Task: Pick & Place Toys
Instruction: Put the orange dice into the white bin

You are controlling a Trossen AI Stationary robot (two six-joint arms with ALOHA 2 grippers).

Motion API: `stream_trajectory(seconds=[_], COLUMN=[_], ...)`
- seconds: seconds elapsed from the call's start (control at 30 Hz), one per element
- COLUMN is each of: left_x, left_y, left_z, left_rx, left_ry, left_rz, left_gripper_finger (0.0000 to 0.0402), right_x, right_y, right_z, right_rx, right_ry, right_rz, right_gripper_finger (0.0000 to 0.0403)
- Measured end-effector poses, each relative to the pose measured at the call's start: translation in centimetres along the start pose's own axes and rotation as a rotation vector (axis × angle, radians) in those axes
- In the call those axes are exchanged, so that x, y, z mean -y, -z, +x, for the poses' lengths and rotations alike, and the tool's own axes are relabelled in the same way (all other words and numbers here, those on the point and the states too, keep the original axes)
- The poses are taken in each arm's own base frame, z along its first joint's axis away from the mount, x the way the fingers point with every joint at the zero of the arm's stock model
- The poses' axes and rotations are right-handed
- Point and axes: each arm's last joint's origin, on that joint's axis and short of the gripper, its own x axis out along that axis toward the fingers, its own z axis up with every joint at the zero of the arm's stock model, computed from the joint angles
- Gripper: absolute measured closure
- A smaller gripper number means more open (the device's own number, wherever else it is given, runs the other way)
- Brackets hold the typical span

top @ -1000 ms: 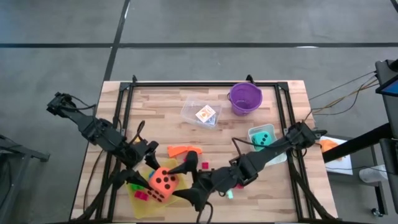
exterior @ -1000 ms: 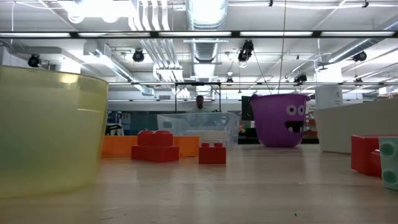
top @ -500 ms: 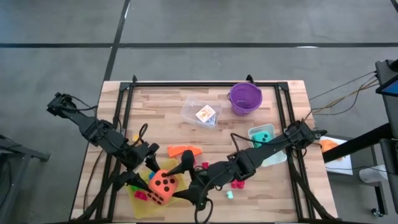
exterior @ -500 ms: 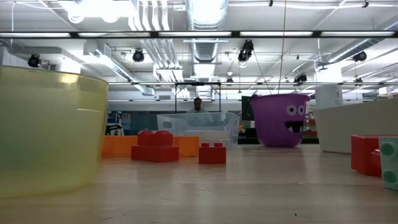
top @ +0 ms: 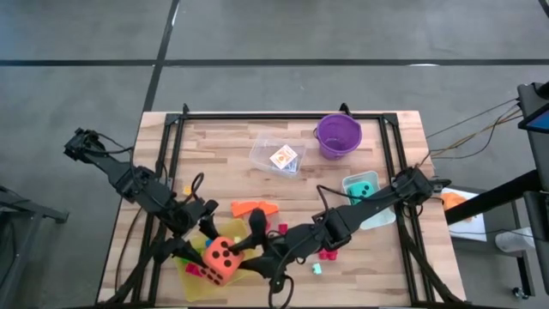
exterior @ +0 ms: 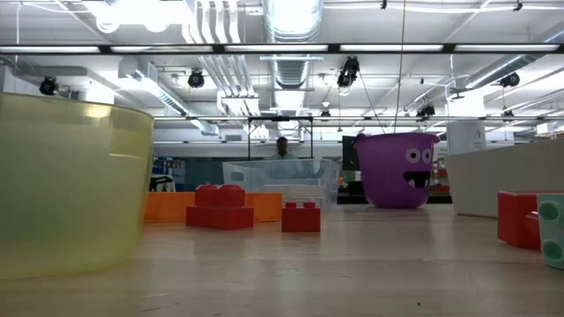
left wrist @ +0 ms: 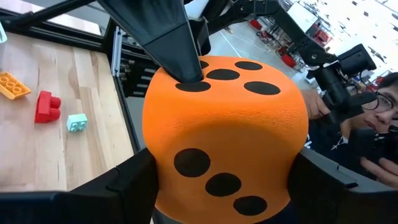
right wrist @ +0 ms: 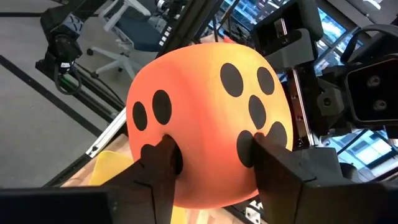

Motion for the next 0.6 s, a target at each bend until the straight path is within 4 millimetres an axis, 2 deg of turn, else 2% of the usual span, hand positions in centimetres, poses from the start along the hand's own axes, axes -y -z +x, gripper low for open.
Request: stream_trajectory(seconds=[0.17, 0.4, 0.6], left_x=[-0.1, -0.3, -0.7], left_y=[0.0, 0.2, 0.4], left_z=[0.0, 0.0, -0.1], left_rx=[-0.003, 0.000, -0.014], left_ry=[-0.004, -0.056, -0.112], left_rz=[-0.001, 0.004, -0.003], left_gripper_finger=[0.0120, 0.0026, 0.0007], right_x=[-0.2, -0.4, -0.5], right_y=[0.2, 0.6, 1.6], right_z=[0.3, 0.4, 0.6], right_rx=[-0.005, -0.036, -0.121], right_ry=[-0.001, -0.004, 0.042], right_rz=[0.006, 0.070, 0.123], right_gripper_finger=[0.0241, 0.0243, 0.0248])
